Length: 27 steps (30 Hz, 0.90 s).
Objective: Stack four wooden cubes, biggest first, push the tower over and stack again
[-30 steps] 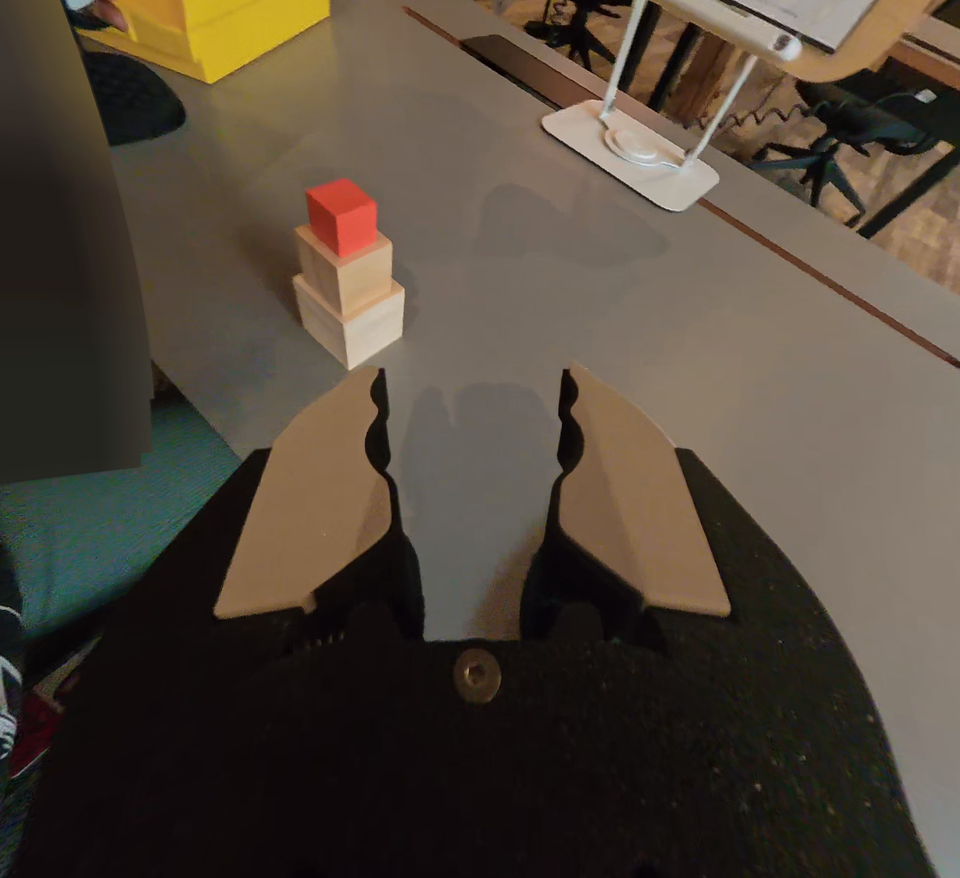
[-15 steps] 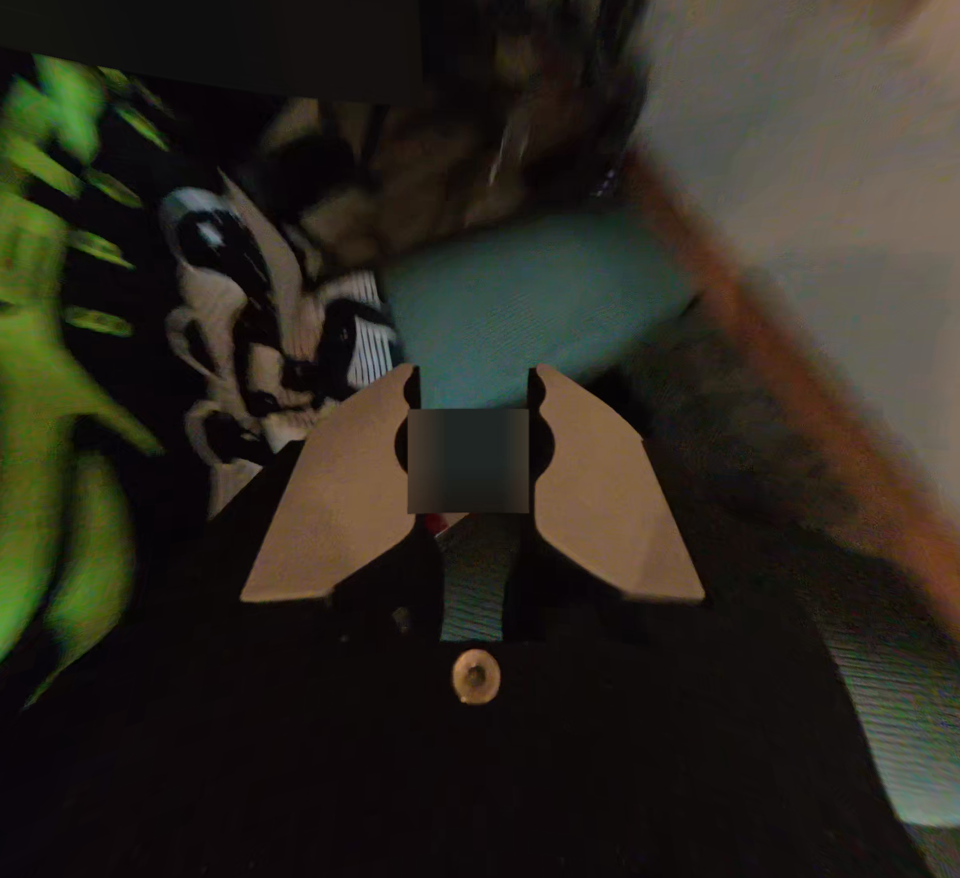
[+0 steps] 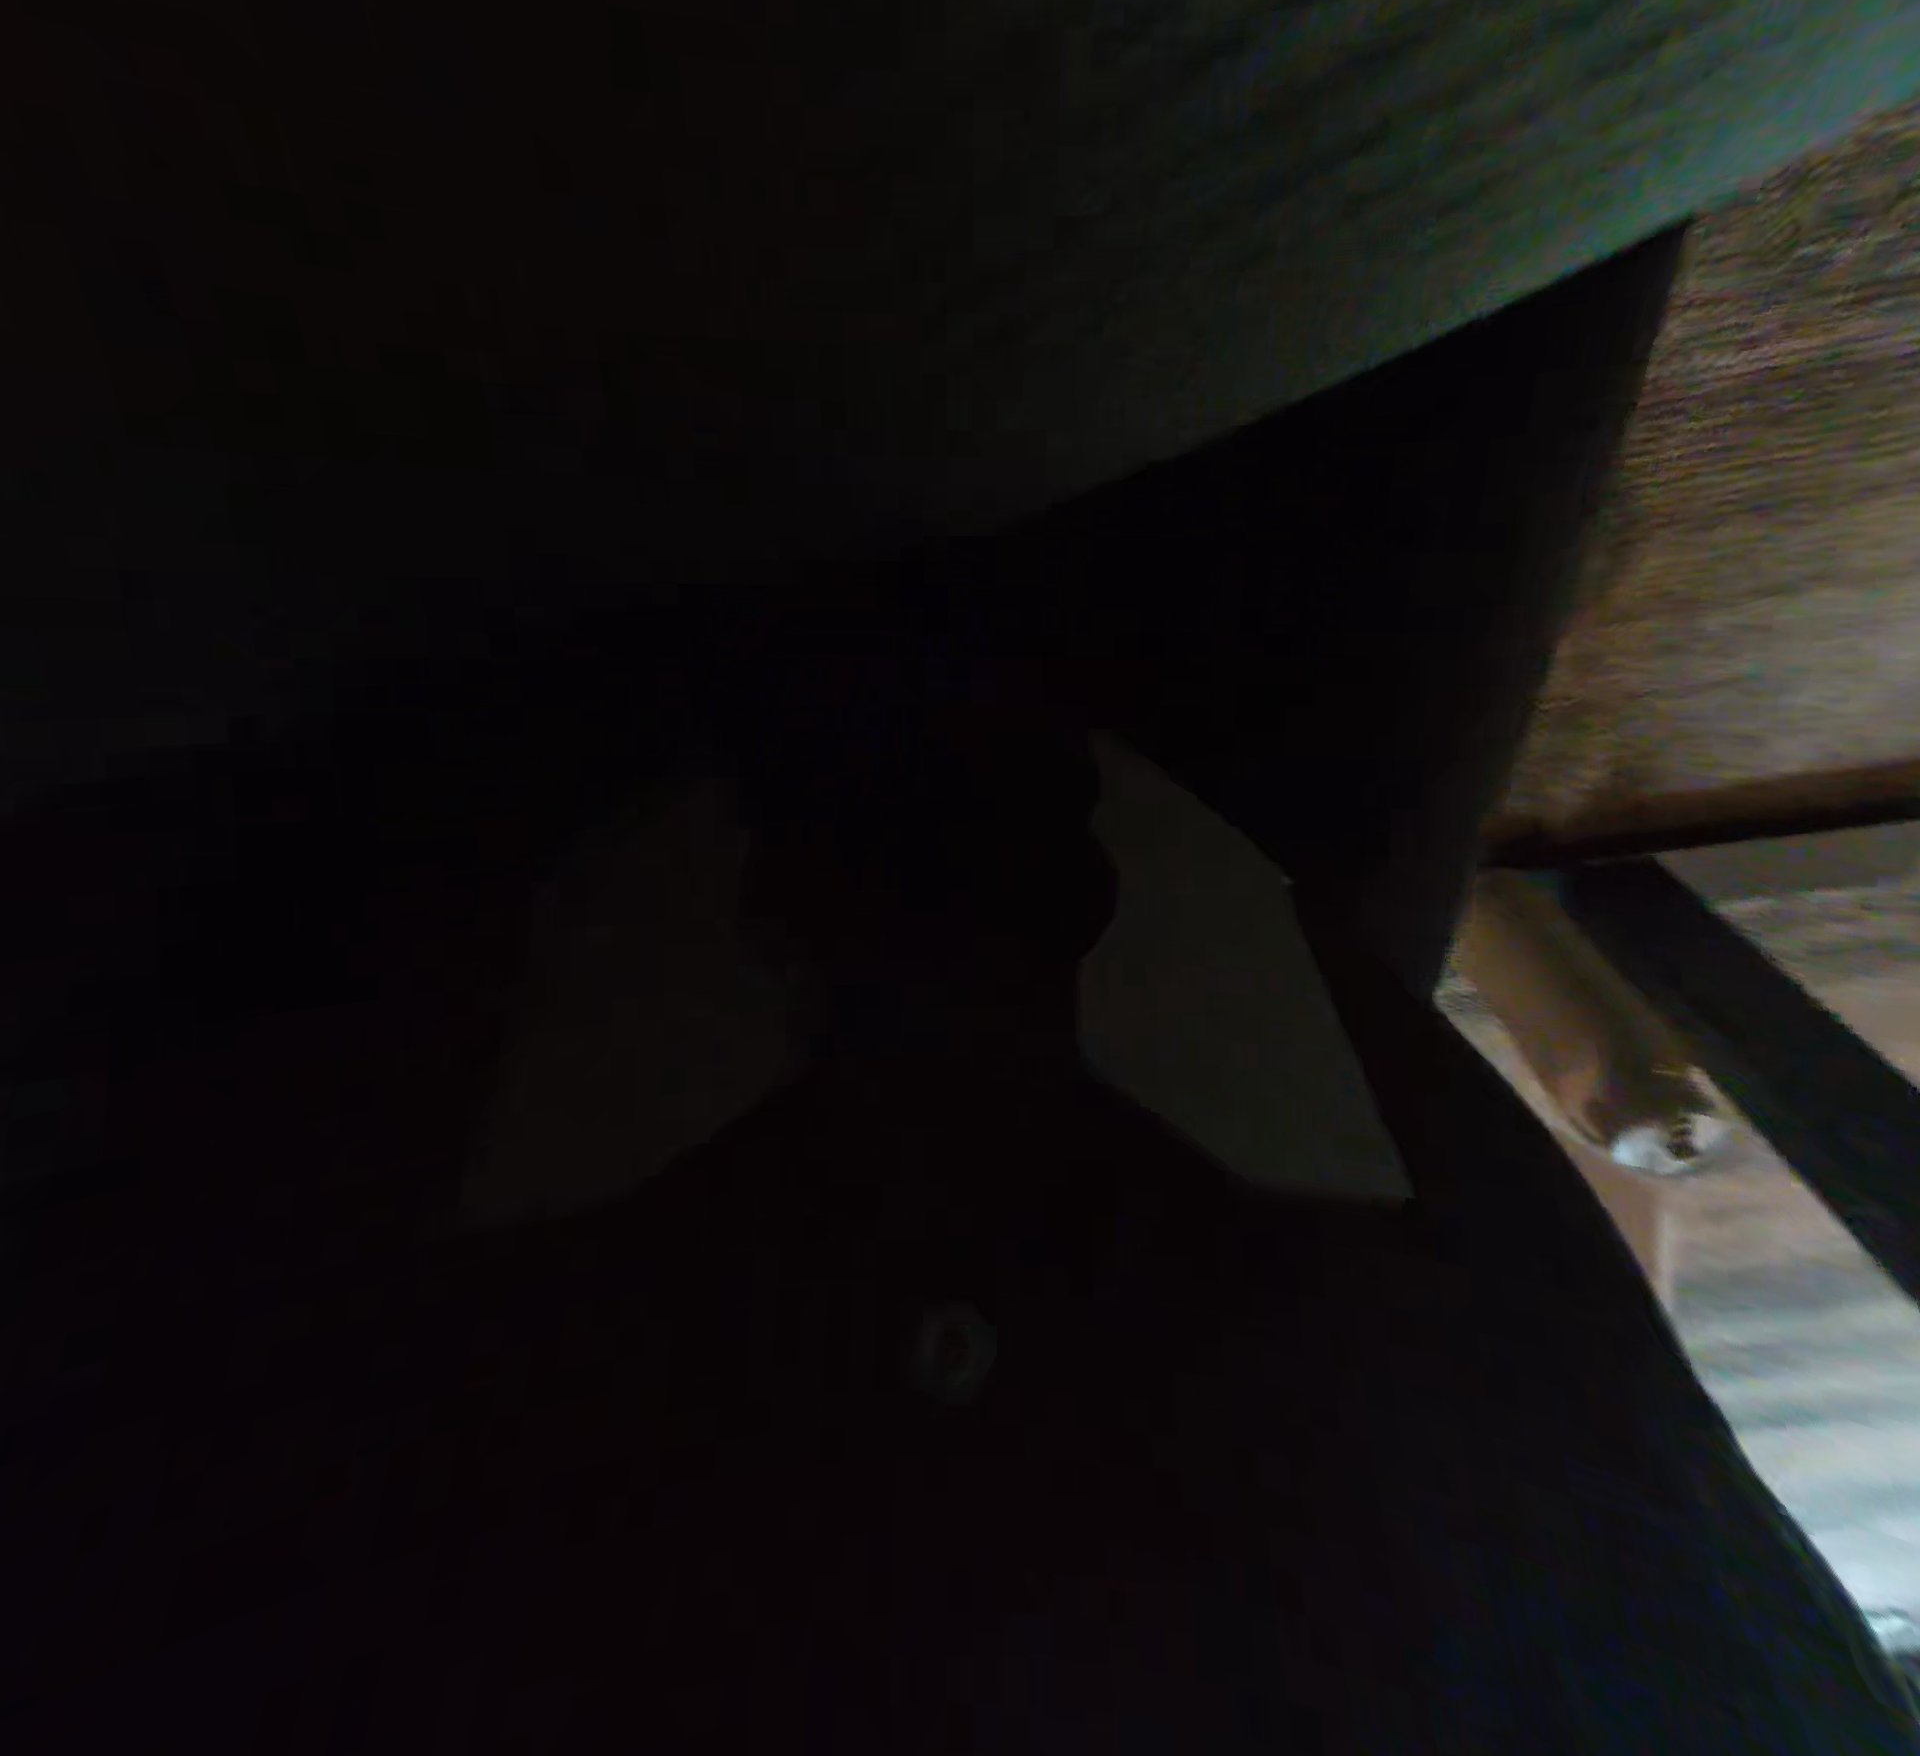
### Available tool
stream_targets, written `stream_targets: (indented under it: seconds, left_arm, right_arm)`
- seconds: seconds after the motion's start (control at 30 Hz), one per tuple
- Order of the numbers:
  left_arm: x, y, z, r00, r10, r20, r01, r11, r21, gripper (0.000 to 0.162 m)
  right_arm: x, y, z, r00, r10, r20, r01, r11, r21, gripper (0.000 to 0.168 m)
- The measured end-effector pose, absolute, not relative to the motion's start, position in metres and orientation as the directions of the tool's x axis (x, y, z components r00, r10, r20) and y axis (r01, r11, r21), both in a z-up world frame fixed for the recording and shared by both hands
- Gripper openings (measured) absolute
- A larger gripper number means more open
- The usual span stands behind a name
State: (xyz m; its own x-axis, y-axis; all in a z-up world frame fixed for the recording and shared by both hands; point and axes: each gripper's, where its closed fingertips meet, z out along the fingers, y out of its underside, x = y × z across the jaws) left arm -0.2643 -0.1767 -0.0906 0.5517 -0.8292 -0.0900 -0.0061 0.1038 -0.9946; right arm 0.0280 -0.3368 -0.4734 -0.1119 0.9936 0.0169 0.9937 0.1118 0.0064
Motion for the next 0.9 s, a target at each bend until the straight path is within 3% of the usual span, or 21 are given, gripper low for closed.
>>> stream_targets:
  seconds: [0.1,0.17,0.33,0.47,0.67,0.9]
  left_arm:
    - [-0.264,-0.177,-0.091,0.552,-0.828,-0.096,-0.009,0.109,-0.994,0.091]
    - [-0.264,-0.177,-0.090,0.551,-0.829,-0.090,-0.004,0.105,-0.994,0.091]
    - [-0.265,-0.177,-0.090,0.551,-0.830,-0.081,0.006,0.101,-0.995,0.090]
    - [-0.266,-0.176,-0.089,0.557,-0.827,-0.077,0.015,0.103,-0.995,0.090]
    - [-0.271,-0.176,-0.085,0.574,-0.816,-0.062,0.049,0.110,-0.993,0.089]
    - [-0.271,-0.177,-0.086,0.593,-0.800,-0.085,0.031,0.128,-0.991,0.089]
  right_arm:
    - [0.021,-0.324,-0.464,-0.168,0.982,0.091,0.984,0.172,-0.044,0.024]
    - [0.017,-0.316,-0.441,-0.126,0.989,0.072,0.985,0.134,-0.113,0.023]
    - [0.009,-0.283,-0.317,0.054,0.998,0.044,0.916,-0.032,-0.400,0.023]
    - [0.017,-0.257,-0.216,0.108,0.990,0.086,0.856,-0.049,-0.515,0.022]
    - [0.025,-0.205,-0.110,0.060,0.980,0.191,0.840,0.053,-0.540,0.022]
    - [0.003,-0.128,-0.068,-0.131,0.967,0.220,0.903,0.208,-0.375,0.022]
